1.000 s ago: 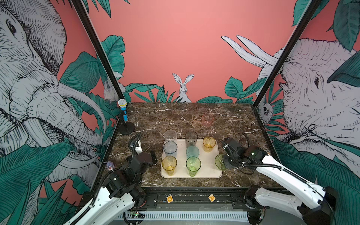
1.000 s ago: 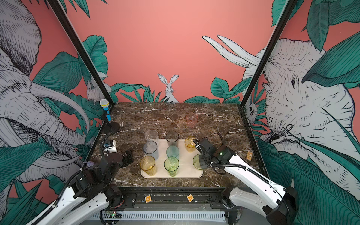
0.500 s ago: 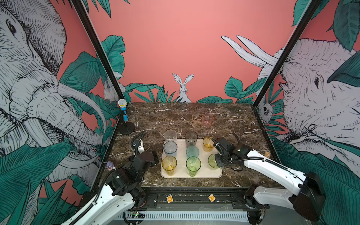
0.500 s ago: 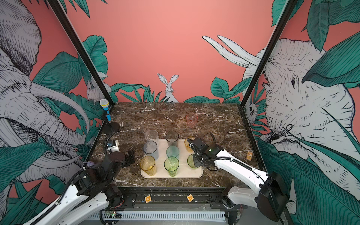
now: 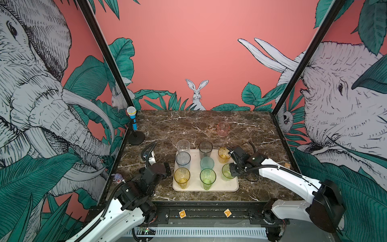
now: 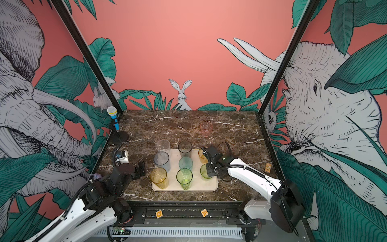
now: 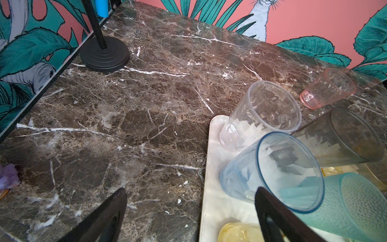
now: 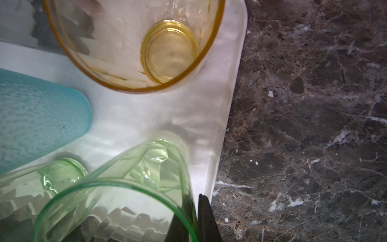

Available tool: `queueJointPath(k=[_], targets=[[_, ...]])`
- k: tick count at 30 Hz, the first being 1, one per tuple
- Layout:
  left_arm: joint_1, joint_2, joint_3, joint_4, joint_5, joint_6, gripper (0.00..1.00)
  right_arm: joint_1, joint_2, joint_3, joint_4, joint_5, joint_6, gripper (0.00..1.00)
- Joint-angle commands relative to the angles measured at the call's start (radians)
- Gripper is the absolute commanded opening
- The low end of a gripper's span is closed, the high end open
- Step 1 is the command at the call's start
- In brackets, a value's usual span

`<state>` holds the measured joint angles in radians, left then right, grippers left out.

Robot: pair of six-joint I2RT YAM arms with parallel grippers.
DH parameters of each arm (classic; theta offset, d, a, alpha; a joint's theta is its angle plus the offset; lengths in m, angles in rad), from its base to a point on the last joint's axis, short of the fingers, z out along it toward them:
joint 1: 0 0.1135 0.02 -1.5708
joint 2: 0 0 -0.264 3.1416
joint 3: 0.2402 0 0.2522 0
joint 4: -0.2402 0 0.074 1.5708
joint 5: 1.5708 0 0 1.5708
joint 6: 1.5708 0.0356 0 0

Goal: Place the glasses into the tray
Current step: 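Lower the small green cup onto the tray beside the yellow cup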

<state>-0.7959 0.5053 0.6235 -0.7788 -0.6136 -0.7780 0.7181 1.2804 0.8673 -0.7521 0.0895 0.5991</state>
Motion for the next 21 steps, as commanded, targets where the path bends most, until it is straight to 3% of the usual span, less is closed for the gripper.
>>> queueJointPath(k=[1,21], targets=[[-0.002,0.001,-0.01,0.006,-0.01,-0.022,0.96,-0.011,0.017,0.021,0.013,0.0,-0.005,0.0],[-0.002,-0.011,-0.001,-0.018,-0.015,-0.024,0.96,-0.052,0.111,0.078,0.04,-0.045,-0.03,0.0]])
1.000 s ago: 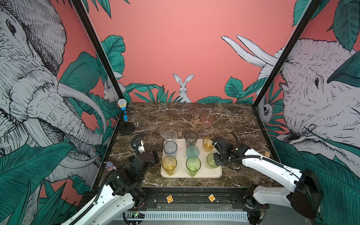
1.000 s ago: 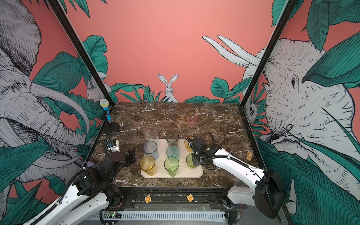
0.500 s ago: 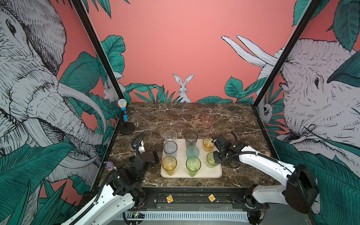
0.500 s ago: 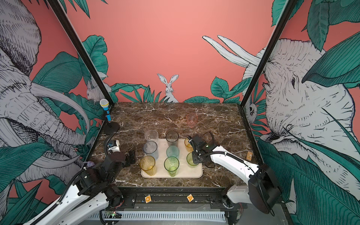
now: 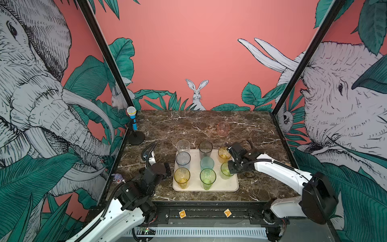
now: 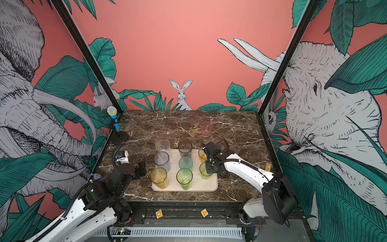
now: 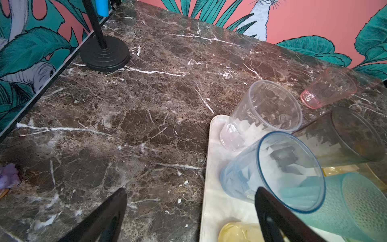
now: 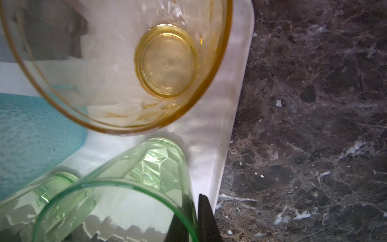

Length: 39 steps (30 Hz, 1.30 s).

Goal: Place the glasses into the tray
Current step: 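Lower the small green cup onto the tray beside the yellow cup, then open the right gripper to release the small green cup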

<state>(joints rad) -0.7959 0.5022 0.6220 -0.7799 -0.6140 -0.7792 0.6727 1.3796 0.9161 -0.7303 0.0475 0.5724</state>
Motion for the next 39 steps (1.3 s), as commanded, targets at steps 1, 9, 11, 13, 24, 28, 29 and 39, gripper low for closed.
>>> queueJointPath(k=[1,9,11,13,24,28,29,39], targets=[[-0.002,-0.008,0.002,-0.019,-0.017,-0.022,0.96,-0.007,0.018,0.034,0.019,-0.003,-0.005,0.0],[-0.002,-0.011,0.007,-0.029,-0.02,-0.022,0.96,-0.013,0.062,0.08,-0.009,0.031,-0.012,0.0],[-0.002,-0.012,0.009,-0.028,-0.02,-0.023,0.96,-0.016,0.061,0.082,-0.006,0.034,-0.009,0.0],[-0.002,-0.01,0.009,-0.027,-0.02,-0.023,0.96,-0.022,0.063,0.081,-0.005,0.035,-0.009,0.0],[-0.002,-0.002,0.012,-0.025,-0.018,-0.022,0.96,-0.039,0.07,0.084,0.005,0.017,-0.008,0.03],[-0.002,-0.008,0.012,-0.031,-0.018,-0.023,0.96,-0.039,0.065,0.08,0.007,0.005,-0.008,0.13],[-0.002,-0.01,0.011,-0.033,-0.018,-0.025,0.96,-0.039,0.064,0.082,0.006,0.004,-0.008,0.16],[-0.003,-0.02,0.009,-0.043,-0.016,-0.033,0.95,-0.039,0.013,0.102,-0.027,-0.007,-0.008,0.36]])
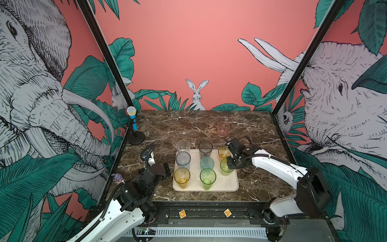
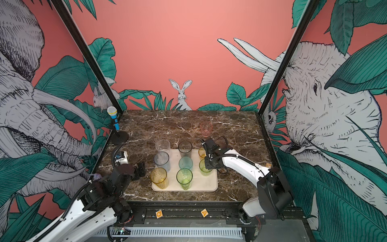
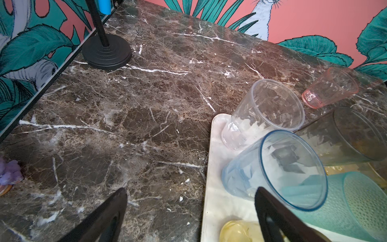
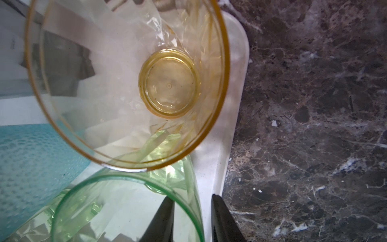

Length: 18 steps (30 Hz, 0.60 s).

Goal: Place the glasses into the tray
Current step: 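Open the right gripper to release the small green cup, then raise the right gripper and move it over the small pink cup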

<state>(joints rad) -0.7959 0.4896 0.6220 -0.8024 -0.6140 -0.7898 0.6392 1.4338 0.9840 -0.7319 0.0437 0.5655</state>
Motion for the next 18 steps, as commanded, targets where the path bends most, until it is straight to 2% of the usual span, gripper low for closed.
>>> queueJointPath(k=[1,9,18], targets=[[-0.002,-0.008,0.009,-0.021,-0.016,-0.022,0.95,-0.006,-0.051,0.04,-0.033,-0.004,-0.002,0.38],[-0.002,-0.015,0.013,-0.031,-0.023,-0.022,0.95,-0.006,-0.129,0.137,-0.135,-0.012,-0.015,0.47],[-0.002,-0.02,0.019,-0.039,-0.03,-0.022,0.95,-0.039,-0.139,0.287,-0.167,0.027,-0.068,0.49]])
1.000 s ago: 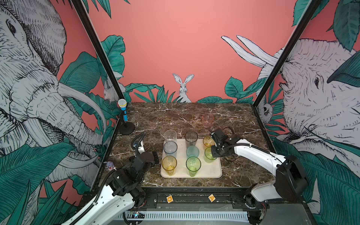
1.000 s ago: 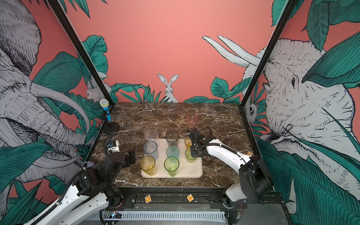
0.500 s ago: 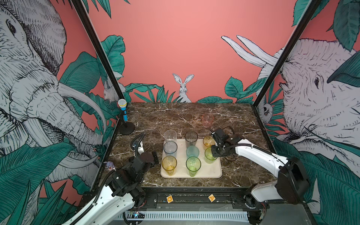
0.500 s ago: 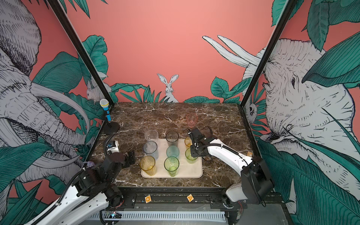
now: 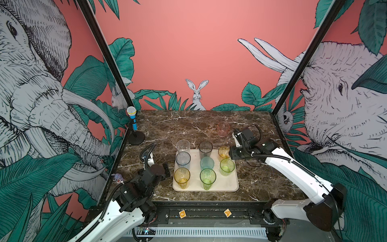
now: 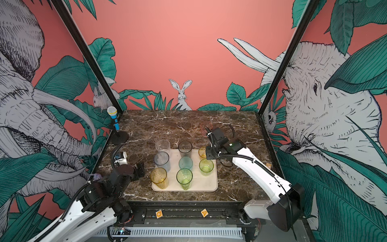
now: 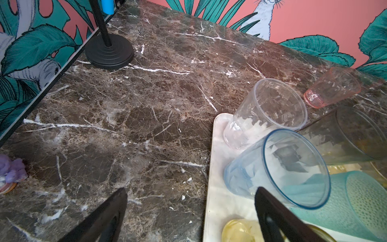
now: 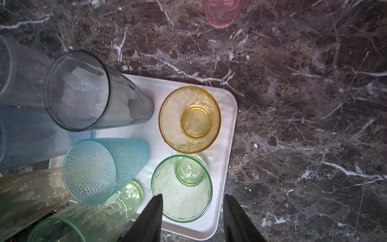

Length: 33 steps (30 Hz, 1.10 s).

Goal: Place the glasses into the tray
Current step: 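Raise the right gripper and move it over the small pink cup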

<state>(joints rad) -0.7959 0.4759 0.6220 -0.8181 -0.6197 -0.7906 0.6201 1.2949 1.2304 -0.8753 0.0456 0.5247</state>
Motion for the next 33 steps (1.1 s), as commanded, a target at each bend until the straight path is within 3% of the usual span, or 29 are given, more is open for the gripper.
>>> queueJointPath(k=[1,23,33], targets=[[-0.002,-0.006,0.018,-0.025,-0.026,-0.022,0.95,-0.03,0.005,0.058,-0.013,0.024,-0.033,0.49],[-0.002,-0.021,0.03,-0.061,-0.038,-0.036,0.95,-0.268,0.393,0.362,0.229,-0.073,-0.081,0.53],[-0.002,-0.01,0.025,-0.051,-0.033,-0.042,0.95,-0.321,0.581,0.484,0.262,-0.104,-0.084,0.52]])
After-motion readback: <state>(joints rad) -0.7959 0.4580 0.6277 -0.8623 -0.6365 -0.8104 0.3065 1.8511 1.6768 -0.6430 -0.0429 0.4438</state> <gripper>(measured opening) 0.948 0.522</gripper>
